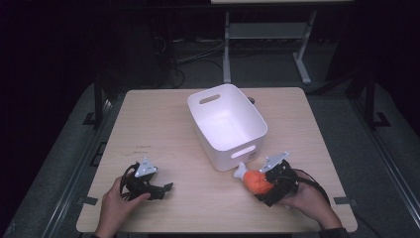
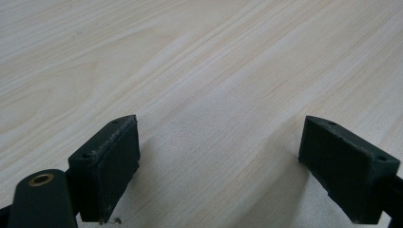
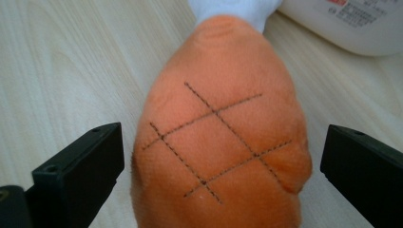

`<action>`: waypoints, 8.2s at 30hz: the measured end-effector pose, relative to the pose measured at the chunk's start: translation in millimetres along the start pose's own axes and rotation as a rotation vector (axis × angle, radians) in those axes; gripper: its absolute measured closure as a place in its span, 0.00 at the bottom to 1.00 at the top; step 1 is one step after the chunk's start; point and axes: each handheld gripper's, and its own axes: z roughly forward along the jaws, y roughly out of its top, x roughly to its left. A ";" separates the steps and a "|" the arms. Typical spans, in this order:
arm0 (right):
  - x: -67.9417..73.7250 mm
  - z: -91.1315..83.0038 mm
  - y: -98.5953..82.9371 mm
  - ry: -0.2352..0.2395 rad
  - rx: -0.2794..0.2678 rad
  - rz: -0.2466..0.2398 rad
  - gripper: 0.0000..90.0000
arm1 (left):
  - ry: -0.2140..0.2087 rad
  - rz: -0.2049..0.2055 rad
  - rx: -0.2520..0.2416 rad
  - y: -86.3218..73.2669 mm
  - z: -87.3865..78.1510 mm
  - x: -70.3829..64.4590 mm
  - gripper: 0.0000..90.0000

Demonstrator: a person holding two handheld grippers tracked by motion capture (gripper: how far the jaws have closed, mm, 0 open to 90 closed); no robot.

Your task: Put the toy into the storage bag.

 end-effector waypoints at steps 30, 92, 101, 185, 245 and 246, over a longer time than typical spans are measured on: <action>-4.2 -7.1 -13.0 0.059 0.008 0.011 0.29 | 0.000 0.000 0.000 0.0 0.0 0.0 0.14; -62.7 -99.4 -46.6 -0.032 -0.272 0.206 0.29 | 0.000 -0.001 0.000 0.0 0.0 -0.1 0.14; -68.0 -114.3 -31.7 -0.038 -0.318 0.200 0.29 | 0.002 -0.007 -0.004 0.2 0.4 -0.5 0.14; -74.8 -56.1 188.9 -0.011 -0.277 0.151 0.28 | 0.006 -0.005 0.000 0.4 0.3 -0.4 0.14; -49.7 -19.1 196.5 0.010 -0.216 0.140 0.15 | 0.005 -0.009 -0.004 0.4 0.5 -0.7 0.14; -50.4 -20.6 195.3 0.007 -0.221 0.135 0.15 | 0.005 -0.009 -0.004 0.4 0.5 -0.7 0.14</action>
